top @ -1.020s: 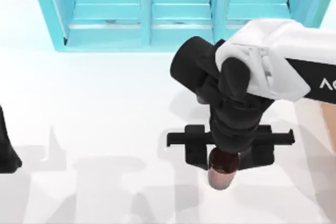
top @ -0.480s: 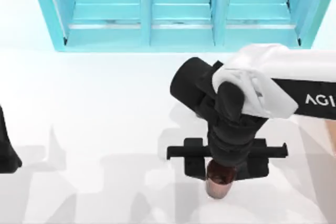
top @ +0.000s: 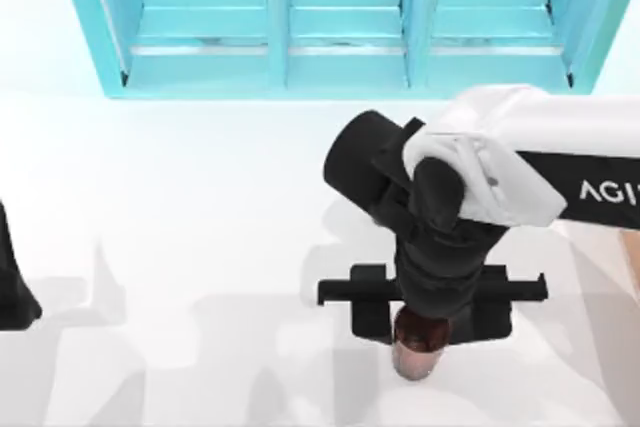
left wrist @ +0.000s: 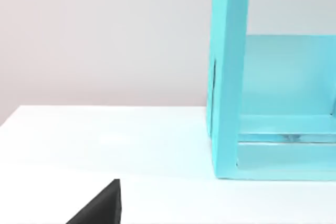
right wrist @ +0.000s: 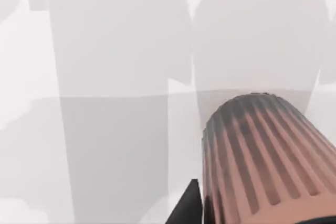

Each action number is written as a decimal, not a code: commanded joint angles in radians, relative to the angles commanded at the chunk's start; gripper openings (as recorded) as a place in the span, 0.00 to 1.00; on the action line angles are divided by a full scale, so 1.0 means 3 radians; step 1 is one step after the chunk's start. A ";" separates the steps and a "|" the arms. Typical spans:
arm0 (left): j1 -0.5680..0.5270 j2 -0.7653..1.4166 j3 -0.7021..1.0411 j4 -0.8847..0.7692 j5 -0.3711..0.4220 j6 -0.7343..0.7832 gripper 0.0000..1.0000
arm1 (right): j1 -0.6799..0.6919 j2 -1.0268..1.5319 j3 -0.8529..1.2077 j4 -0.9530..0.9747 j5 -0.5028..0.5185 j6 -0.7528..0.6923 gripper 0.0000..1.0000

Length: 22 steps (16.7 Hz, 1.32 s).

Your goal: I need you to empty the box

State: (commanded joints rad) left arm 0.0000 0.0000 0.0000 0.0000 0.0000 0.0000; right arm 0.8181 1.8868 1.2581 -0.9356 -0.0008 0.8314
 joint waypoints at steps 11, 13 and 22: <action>0.0000 0.0000 0.0000 0.0000 0.0000 0.0000 1.00 | 0.0000 0.0000 0.0000 0.0000 0.0000 0.0000 1.00; 0.0000 0.0000 0.0000 0.0000 0.0000 0.0000 1.00 | 0.0000 0.0000 0.0000 0.0000 0.0000 0.0000 1.00; 0.0000 0.0000 0.0000 0.0000 0.0000 0.0000 1.00 | 0.0004 -0.0061 0.0353 -0.0400 0.0005 0.0010 1.00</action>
State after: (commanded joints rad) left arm 0.0000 0.0000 0.0000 0.0000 0.0000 0.0000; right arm 0.8192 1.8686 1.3640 -1.0555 0.0009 0.8343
